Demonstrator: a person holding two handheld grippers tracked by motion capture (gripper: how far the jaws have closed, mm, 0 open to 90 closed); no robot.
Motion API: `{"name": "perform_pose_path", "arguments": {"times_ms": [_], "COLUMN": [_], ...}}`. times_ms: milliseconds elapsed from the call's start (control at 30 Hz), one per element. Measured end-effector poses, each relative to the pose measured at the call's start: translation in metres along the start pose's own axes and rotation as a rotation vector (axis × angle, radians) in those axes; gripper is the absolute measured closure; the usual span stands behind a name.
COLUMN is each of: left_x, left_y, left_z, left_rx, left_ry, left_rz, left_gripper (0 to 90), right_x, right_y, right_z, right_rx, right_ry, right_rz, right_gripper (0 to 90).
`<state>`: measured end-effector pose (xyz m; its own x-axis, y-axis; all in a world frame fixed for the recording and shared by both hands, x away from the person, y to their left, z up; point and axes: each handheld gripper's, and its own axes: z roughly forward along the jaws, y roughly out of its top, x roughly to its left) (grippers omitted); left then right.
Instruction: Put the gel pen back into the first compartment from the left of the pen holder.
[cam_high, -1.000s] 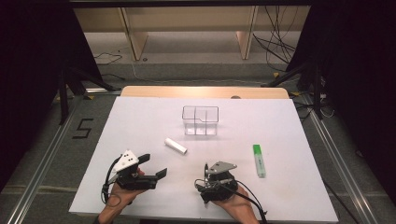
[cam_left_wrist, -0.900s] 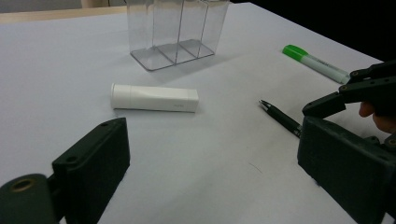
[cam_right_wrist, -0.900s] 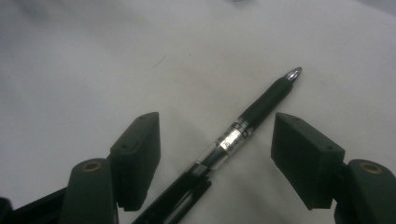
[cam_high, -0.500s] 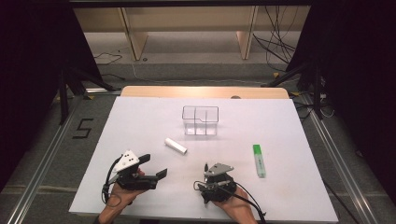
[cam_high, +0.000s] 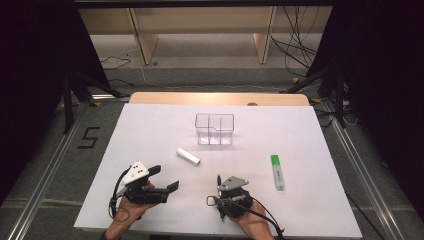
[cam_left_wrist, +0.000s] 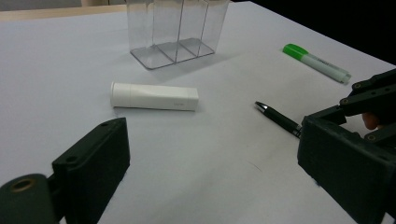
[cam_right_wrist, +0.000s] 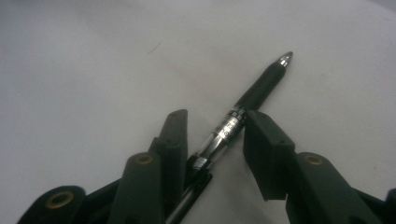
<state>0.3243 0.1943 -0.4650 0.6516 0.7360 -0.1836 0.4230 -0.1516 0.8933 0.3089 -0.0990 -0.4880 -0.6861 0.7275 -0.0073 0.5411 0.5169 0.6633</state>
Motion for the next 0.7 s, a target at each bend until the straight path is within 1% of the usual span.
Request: {"name": "perform_pose_path", "arguments": {"times_ms": [300, 500, 700], "left_x": [-0.0001, -0.0008, -0.0006], "left_y": [-0.0003, -0.0003, -0.0003], "left_z": [0.0004, 0.001, 0.0008], "left_rx": [0.006, 0.008, 0.007], "left_ry": [0.0, -0.002, -0.001], "left_rz": [0.005, 0.007, 0.007], "left_gripper": [9.0, 9.0, 9.0], "right_x": [-0.003, -0.005, -0.0051], "right_y": [0.0007, 0.0005, 0.0007], "right_z": [-0.0006, -0.0002, -0.0002], "right_rx": [0.007, 0.002, 0.003], "right_ry": [0.008, 0.009, 0.007], "right_rz": [0.006, 0.023, 0.022], "right_gripper": [71.5, 77.5, 79.5]}}
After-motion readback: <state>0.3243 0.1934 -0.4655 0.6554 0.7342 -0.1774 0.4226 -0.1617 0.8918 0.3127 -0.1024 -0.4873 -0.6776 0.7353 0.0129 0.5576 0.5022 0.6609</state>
